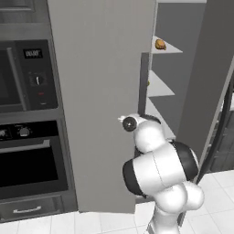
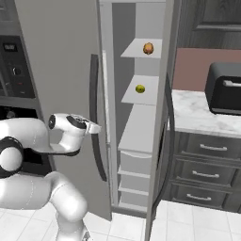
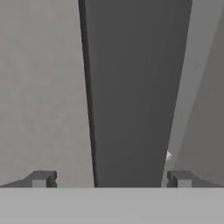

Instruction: There's a chicken drumstick in the fridge that needs to be moved to the freezer for freezing. Pick up the chicken drumstick from the fridge, place it on any shelf in the freezer, and close the fridge and freezer doors when done.

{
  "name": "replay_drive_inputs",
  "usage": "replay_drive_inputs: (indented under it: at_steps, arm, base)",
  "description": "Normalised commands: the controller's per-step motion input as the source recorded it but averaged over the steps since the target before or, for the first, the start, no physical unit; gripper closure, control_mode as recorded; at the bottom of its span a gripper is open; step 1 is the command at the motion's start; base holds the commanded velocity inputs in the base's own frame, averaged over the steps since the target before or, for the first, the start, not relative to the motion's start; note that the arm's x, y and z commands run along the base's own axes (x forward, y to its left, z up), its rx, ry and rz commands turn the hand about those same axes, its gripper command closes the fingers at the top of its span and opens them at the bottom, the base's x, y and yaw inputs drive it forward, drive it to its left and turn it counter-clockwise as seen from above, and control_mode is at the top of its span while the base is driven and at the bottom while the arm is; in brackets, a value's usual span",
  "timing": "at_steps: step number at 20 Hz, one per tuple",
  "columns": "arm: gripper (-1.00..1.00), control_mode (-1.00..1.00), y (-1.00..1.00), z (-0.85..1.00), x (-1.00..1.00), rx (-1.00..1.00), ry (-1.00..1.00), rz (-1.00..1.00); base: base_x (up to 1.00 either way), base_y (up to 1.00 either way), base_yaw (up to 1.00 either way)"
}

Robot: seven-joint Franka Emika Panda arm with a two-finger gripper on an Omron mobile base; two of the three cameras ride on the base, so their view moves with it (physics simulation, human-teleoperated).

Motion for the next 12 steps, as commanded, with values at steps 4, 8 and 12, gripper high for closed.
replay_drive_inputs:
  at_steps: [4,8,12]
  arm:
    - [-1.0,-1.0,-0.35,0.0,0.7,0.01,0.0,0.09]
    - [-1.0,-1.0,-0.24,0.0,0.68,0.01,0.0,0.1]
    - [-1.0,-1.0,-0.05,0.0,0.59,0.0,0.0,0.09]
  base:
    - [0.0,0.0,0.0]
    - [0.0,0.0,0.0]
    - [0.0,0.0,0.0]
